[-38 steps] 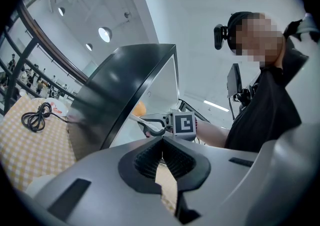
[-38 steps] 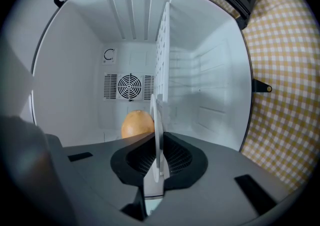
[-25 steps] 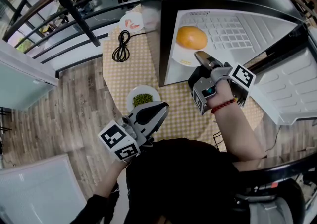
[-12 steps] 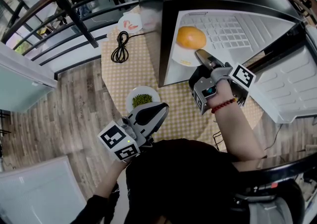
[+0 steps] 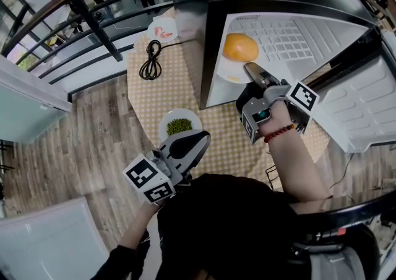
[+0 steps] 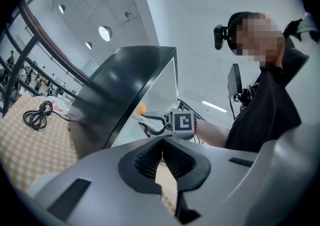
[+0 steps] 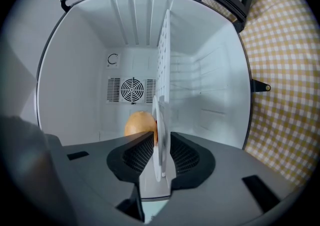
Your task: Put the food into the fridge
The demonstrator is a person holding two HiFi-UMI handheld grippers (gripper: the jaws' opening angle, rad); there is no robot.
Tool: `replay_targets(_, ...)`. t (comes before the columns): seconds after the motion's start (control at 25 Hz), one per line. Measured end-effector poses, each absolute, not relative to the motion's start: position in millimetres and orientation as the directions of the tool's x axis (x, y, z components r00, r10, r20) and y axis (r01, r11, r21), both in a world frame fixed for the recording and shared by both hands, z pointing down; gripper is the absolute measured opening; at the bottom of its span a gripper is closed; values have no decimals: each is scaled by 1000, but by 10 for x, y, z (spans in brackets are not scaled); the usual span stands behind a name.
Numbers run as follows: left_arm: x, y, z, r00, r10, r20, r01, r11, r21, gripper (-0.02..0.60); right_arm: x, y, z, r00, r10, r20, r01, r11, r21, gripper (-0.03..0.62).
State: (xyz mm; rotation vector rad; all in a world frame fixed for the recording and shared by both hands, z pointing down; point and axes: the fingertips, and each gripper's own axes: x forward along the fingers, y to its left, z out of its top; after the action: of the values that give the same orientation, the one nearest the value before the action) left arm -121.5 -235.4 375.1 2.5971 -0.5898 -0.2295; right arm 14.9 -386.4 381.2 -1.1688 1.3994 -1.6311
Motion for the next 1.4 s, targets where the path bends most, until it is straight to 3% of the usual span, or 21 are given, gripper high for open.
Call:
replay_targets(0.4, -1336, -2412, 3887, 896, -444, -32, -376, -794, 477, 12, 110, -3942, 3887, -347, -923, 166, -27, -167, -986, 105)
replay_targets(1.0, -1086, -2266, 3929, 855, -518, -3, -456, -756, 470, 12, 228, -3852, 3794, -434, -898, 73, 1, -81, -997, 118)
replay_targets(1.4, -219, -1611, 3731, 857, -516, 0, -467, -776, 423, 12, 774, -2973, 3689, -526, -849, 36, -9, -36, -999, 118)
